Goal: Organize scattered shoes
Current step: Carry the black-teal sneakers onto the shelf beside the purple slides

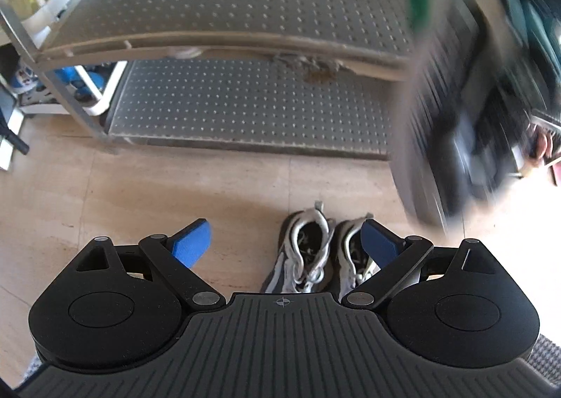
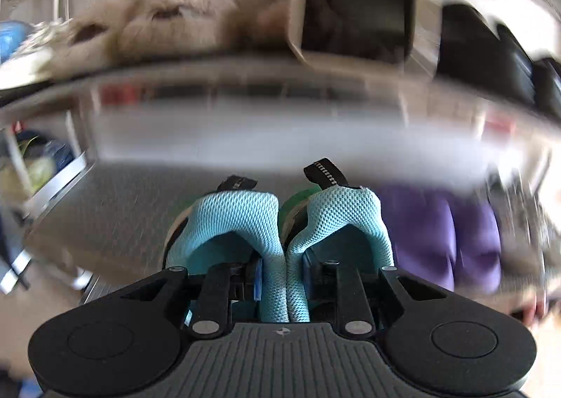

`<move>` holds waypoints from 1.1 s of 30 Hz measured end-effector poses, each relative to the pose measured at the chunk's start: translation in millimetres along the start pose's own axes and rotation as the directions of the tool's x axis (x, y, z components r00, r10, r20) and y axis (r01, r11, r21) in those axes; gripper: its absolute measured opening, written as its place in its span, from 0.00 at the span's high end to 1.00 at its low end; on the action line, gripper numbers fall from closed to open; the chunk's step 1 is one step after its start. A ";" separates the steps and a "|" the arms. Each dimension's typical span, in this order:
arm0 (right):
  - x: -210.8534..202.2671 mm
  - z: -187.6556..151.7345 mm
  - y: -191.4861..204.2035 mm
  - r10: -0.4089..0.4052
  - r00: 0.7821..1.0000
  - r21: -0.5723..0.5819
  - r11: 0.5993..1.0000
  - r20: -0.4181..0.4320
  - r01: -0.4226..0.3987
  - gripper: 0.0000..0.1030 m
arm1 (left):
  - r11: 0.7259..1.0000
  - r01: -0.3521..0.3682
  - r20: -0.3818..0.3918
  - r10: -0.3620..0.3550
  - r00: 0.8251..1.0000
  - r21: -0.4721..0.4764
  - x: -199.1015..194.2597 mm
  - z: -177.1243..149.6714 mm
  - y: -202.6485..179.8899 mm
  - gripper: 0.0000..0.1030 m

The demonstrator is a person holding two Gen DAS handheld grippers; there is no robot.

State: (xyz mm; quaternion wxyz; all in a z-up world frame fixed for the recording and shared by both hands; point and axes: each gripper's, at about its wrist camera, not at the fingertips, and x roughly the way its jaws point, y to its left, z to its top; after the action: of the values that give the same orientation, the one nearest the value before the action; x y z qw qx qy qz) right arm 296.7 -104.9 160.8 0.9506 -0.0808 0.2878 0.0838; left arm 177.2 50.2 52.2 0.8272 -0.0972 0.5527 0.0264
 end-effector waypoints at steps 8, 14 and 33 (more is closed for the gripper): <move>27.0 -2.5 6.4 -0.029 0.997 -0.031 0.999 0.067 0.031 0.44 | 1.000 0.011 0.018 -0.011 1.000 -0.026 -8.6 10.3 7.8 0.07; -33.7 -42.9 -33.9 0.011 0.996 0.065 0.998 0.088 -0.016 0.18 | 1.000 0.010 0.030 -0.009 1.000 -0.019 -15.6 5.6 -2.7 0.07; 36.2 -112.3 -64.6 0.099 0.989 0.094 0.992 -0.114 -0.088 0.25 | 0.990 0.004 -0.031 0.000 1.000 0.142 26.5 -6.9 -87.9 0.07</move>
State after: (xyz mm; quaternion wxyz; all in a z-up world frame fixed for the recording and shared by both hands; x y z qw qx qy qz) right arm 279.7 -186.3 55.1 0.9295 -0.0297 0.3507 0.1104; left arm 194.4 -39.0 36.9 0.8235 -0.0390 0.5658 -0.0152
